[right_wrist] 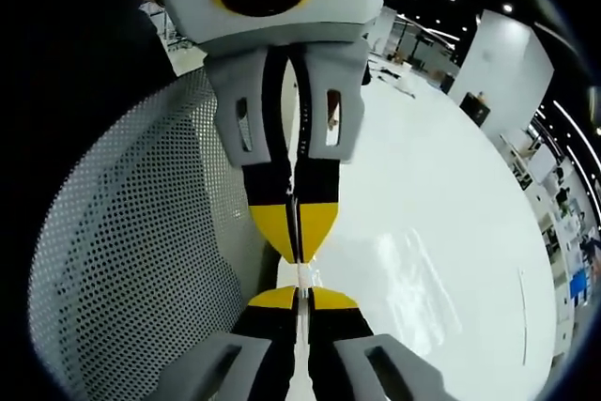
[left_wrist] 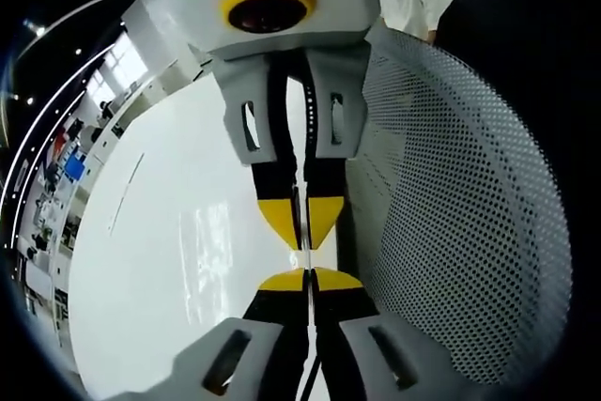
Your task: Open the resealable bag by pulling the two sides of the seal apart until the entire bag opening is separated and visibly accessible.
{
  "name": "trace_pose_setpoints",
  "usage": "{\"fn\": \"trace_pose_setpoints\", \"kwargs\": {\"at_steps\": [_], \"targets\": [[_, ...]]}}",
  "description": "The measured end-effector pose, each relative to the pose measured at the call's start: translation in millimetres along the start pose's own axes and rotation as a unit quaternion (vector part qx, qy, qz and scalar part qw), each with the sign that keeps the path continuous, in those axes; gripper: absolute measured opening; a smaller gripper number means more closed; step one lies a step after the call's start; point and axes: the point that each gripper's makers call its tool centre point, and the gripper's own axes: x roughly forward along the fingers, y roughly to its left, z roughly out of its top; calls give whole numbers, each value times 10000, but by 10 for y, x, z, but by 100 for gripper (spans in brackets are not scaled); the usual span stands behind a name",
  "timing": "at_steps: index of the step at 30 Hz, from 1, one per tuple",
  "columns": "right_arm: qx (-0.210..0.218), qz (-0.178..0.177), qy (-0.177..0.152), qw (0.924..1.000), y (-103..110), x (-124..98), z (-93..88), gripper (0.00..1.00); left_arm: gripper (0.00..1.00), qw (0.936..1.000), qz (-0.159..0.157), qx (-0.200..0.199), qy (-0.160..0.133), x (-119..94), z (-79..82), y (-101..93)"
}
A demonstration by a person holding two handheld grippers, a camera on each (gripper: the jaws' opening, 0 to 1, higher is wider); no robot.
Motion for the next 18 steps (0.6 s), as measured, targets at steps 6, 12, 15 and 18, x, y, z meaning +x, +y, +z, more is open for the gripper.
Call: {"fn": "trace_pose_setpoints", "kwargs": {"at_steps": [6, 12, 15, 18], "targets": [[-1, 5, 30, 10000, 10, -34, -41, 0, 0, 9999, -6, -169, -9, -10, -29, 3], [114, -37, 58, 9999, -3, -72, -77, 0, 0, 9991, 22, -399, -114, -20, -31, -11], [108, -34, 78, 9999, 23, -53, -73, 0, 0, 9988, -211, -365, -246, -18, -47, -54], [32, -34, 125, 9999, 34, -46, -69, 0, 0, 9986, -124, -407, -316, -27, -11, -13]]}}
